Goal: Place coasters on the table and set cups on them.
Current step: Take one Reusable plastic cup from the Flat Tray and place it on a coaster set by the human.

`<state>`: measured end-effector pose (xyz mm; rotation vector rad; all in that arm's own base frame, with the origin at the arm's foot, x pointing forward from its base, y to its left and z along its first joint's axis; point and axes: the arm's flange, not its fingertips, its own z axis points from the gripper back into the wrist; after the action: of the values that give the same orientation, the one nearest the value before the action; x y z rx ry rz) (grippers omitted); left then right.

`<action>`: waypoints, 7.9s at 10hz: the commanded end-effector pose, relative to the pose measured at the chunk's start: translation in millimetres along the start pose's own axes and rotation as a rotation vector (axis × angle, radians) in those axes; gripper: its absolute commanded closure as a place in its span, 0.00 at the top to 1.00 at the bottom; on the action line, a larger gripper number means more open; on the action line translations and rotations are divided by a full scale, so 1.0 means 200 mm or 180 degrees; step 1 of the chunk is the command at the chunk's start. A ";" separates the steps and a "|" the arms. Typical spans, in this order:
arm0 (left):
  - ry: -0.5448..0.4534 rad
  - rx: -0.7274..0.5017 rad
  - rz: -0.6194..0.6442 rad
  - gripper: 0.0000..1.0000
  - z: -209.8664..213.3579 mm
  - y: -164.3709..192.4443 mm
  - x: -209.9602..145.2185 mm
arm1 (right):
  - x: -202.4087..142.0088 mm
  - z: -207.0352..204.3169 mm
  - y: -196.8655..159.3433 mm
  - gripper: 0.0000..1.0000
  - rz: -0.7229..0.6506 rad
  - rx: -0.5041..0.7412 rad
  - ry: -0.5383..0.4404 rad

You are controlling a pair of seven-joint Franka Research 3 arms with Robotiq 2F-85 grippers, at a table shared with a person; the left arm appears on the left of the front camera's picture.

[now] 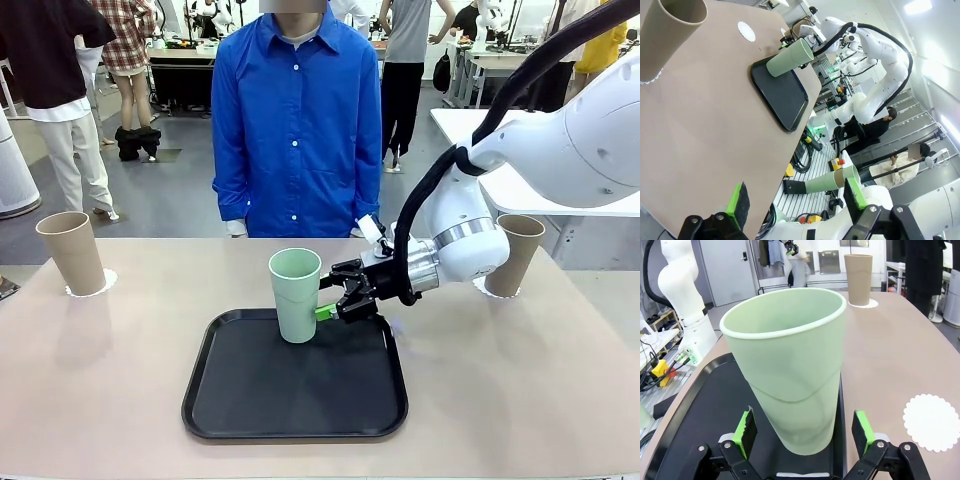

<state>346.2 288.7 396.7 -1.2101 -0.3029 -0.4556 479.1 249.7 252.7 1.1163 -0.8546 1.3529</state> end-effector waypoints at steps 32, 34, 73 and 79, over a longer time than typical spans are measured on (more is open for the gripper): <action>-0.0003 0.0013 0.0007 1.00 0.00 -0.01 0.00 | 0.83 0.00 0.35 0.68 -0.0114 0.0177 0.0092; -0.0003 0.0013 0.0007 1.00 0.00 -0.01 0.00 | 0.84 0.00 0.36 0.83 -0.0127 0.0070 0.0163; -0.0003 0.0013 0.0007 1.00 0.00 -0.01 0.00 | 0.19 -0.07 -0.91 0.83 0.0042 0.0215 -0.0017; -0.0003 0.0013 0.0007 1.00 0.00 -0.01 0.00 | 0.12 -0.09 -0.93 0.83 -0.0030 0.0232 -0.0010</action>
<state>346.1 288.9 396.8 -1.2100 -0.3032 -0.4552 650.0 292.0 247.6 1.1650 -0.8403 1.3750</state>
